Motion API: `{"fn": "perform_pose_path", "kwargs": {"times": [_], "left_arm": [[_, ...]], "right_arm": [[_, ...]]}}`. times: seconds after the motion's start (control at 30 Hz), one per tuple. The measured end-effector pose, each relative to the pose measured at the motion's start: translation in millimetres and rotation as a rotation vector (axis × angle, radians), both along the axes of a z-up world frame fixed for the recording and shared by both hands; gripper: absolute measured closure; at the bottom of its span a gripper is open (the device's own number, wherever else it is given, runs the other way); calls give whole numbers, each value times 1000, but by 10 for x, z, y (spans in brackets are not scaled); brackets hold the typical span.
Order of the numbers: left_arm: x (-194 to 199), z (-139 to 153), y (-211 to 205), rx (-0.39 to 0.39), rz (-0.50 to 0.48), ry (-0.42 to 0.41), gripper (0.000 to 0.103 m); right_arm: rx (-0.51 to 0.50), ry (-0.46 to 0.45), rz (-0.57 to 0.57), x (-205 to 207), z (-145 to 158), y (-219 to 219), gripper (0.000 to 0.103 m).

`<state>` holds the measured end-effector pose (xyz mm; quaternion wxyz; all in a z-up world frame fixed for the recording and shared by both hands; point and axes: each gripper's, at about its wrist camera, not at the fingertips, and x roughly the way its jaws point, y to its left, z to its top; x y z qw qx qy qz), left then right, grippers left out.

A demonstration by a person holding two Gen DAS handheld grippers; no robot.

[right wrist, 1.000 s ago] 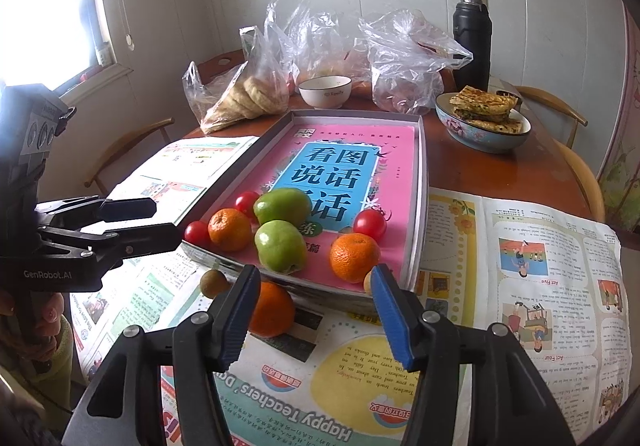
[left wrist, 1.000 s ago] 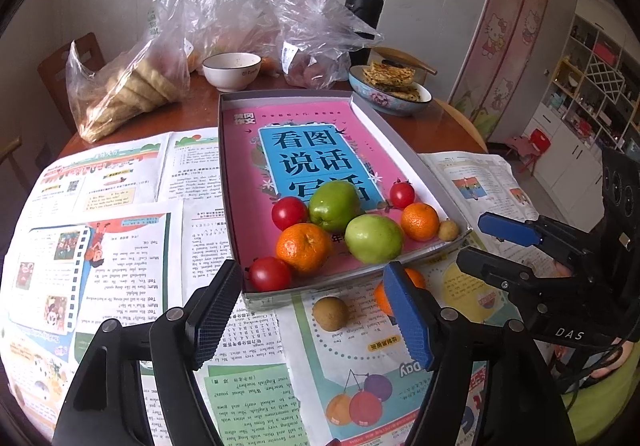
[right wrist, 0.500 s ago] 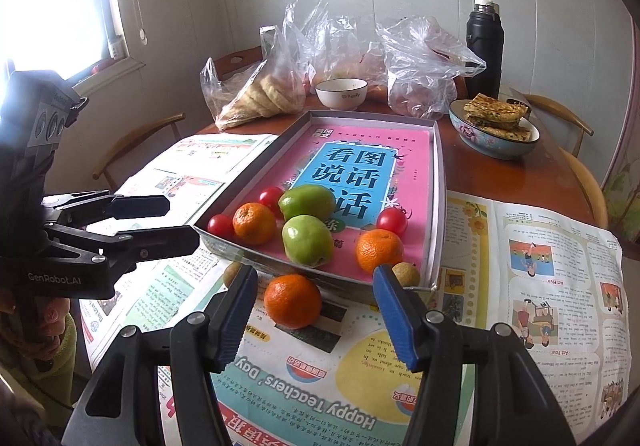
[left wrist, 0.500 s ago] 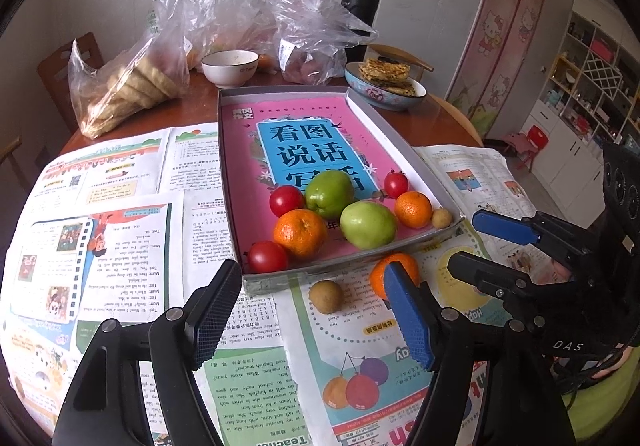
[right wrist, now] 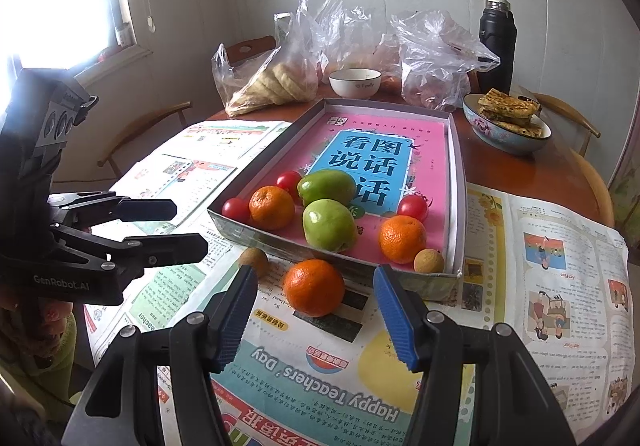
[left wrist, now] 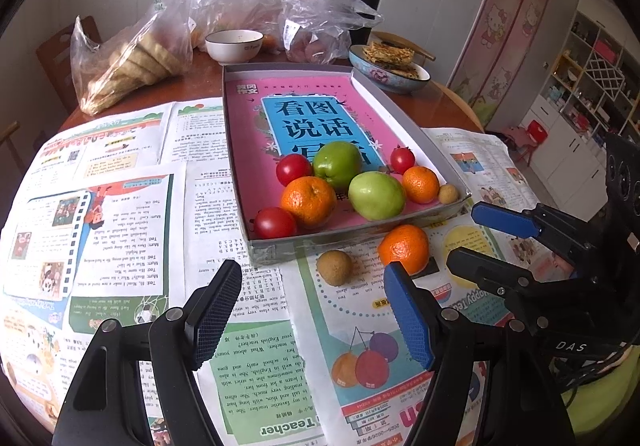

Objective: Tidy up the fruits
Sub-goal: 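Withdraw both tools from the box toward the kiwi and mandarin, then grasp the brown kiwi with the left tool while the right tool grasps the mandarin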

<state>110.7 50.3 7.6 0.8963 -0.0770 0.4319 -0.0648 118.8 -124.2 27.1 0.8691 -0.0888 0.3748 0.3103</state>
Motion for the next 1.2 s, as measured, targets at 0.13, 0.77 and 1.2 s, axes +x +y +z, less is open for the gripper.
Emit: {"fn": "perform_pose_path", "kwargs": {"times": [0.13, 0.77, 1.2], "left_arm": [[-12, -44, -27, -4, -11, 10, 28], [157, -330, -93, -43, -20, 82, 30], [356, -459, -183, -74, -35, 118, 49]], "right_arm": [[-7, 10, 7, -24, -33, 25, 43], [-89, 69, 26, 138, -386, 202, 43], [-87, 83, 48, 268, -483, 231, 60]]}}
